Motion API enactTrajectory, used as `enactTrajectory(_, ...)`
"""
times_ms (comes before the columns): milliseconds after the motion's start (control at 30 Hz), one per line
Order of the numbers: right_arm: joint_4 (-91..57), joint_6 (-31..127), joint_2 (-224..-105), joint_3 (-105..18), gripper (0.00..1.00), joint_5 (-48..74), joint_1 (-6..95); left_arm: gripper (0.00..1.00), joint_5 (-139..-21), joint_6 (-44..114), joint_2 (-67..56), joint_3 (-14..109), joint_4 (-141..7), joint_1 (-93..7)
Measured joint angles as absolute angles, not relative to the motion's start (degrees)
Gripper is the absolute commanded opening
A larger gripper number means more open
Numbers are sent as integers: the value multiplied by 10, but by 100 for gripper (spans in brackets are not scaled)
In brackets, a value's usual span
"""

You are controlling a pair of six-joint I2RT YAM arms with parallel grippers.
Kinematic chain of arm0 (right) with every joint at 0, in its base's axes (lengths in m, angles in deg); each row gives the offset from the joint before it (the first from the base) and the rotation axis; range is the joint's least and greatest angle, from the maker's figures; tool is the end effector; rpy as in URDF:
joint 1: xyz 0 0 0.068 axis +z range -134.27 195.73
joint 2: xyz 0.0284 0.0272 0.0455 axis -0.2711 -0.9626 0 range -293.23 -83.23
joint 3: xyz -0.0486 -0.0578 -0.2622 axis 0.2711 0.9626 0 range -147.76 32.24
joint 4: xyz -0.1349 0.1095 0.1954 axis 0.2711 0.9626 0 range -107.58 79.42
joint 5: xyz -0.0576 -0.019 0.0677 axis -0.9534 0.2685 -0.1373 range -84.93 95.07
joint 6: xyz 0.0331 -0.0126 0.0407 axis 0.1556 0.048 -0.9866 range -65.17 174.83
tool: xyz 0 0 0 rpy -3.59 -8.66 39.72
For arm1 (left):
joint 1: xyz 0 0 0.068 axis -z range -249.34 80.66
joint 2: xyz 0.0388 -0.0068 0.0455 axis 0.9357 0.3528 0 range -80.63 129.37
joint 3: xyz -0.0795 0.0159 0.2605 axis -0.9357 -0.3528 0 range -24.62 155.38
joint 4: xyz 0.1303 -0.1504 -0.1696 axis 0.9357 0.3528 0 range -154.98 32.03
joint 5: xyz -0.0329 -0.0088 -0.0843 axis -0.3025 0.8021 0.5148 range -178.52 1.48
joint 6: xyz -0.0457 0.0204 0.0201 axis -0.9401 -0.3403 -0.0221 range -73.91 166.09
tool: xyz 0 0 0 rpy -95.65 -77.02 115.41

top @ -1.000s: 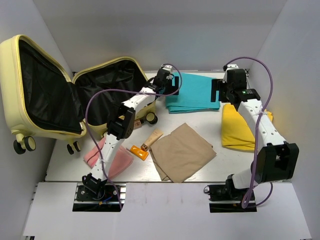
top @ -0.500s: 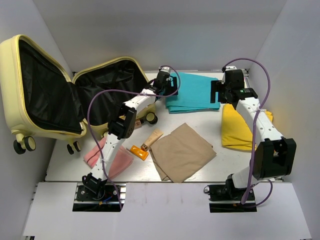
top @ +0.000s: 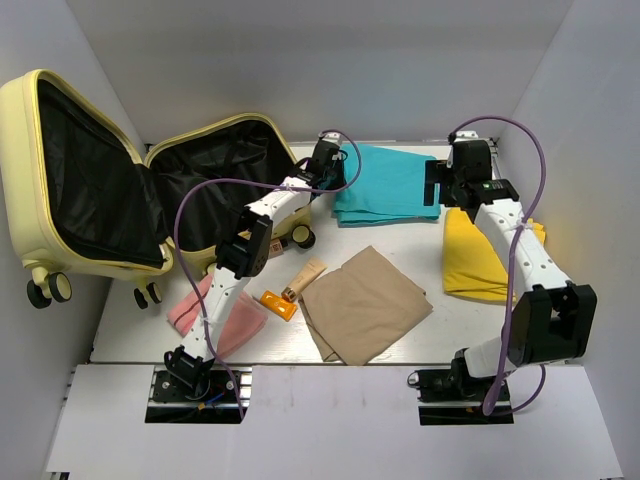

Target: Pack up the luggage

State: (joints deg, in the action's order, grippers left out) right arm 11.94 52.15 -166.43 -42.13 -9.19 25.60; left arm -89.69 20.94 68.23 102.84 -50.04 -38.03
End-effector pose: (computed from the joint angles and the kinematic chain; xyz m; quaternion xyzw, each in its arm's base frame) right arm 0.3218 0.0471 0.3300 -0.0021 0.8948 -0.0638 0.4419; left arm 0.4996 -0.3030 0.1515 0.0434 0.8912 -0.2055 0.4020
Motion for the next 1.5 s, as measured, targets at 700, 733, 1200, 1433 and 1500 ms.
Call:
enactTrajectory(700,50,515,-1567,-329,90,-110,256,0,-788,337,523,961,-564,-377)
enactTrajectory(733,47,513,-1566,-325,90,-112,256,0,-788,343,510,962,-564,-376)
enactTrajectory(1200,41,505,-1559,-298,90,-127,256,0,-821,375,384,867,-508,-456)
enactTrajectory(1433,33,505,-1560,-298,90,-130,256,0,-843,355,288,791,-502,-529)
enactTrajectory(1500,33,505,-1562,-298,90,-130,256,0,-851,352,267,776,-506,-534)
